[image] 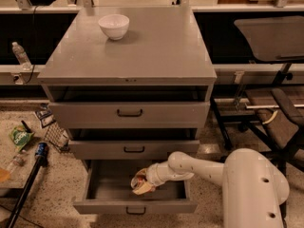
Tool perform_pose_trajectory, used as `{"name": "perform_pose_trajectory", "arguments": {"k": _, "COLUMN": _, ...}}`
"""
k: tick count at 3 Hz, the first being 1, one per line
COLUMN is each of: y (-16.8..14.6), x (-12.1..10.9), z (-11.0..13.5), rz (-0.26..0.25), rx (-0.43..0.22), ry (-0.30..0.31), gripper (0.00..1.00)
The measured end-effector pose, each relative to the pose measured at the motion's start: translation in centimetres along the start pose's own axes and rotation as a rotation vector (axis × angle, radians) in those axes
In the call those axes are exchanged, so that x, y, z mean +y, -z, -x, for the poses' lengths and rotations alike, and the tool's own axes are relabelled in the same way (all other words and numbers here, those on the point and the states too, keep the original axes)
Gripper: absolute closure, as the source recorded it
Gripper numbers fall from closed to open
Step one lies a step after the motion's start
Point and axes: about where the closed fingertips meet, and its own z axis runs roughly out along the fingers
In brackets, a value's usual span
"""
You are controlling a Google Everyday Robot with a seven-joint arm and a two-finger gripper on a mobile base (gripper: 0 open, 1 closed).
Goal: Place coke can into bottom drawer
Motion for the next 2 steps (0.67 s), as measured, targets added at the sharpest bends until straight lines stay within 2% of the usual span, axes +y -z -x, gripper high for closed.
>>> {"name": "perform_pose_trajectory", "arguments": {"k": 2, "y": -2.2, "x": -1.4, "z": -3.5, "rz": -0.067, "rx": 0.087, "ry": -0.071, "gripper": 0.37}}
